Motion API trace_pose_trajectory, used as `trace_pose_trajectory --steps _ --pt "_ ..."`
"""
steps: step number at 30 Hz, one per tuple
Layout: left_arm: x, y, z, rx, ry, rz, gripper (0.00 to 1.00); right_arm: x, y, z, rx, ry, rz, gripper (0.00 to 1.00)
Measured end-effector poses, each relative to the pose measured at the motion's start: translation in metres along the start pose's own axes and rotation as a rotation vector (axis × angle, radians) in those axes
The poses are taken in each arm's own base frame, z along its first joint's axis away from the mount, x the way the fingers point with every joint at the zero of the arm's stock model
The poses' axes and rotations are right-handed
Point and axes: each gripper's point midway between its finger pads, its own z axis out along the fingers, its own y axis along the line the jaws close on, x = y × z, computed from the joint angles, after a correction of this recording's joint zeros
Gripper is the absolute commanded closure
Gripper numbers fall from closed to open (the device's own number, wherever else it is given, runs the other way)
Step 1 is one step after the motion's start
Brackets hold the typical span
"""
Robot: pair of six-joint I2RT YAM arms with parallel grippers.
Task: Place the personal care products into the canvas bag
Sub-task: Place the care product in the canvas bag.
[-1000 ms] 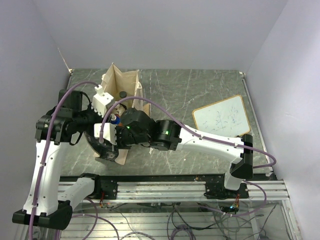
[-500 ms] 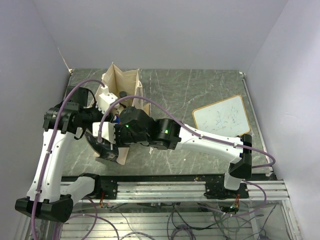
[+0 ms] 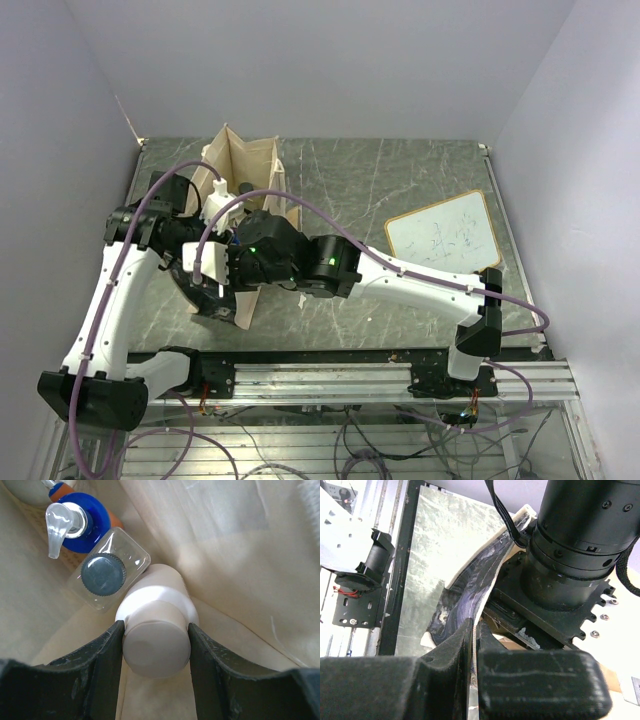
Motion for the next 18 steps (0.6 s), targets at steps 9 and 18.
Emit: trace_pose_trajectory --steps 9,18 --pt "0.014 0.003 0.014 0.006 0.044 0.02 0.93 0.0 0.0 -0.001 -0.003 0.009 -0.01 1.0" --pt "0.041 0.007 0.037 0.016 0.106 0.075 0.93 0.002 0.004 0.002 -0.025 0.013 -0.023 1.0"
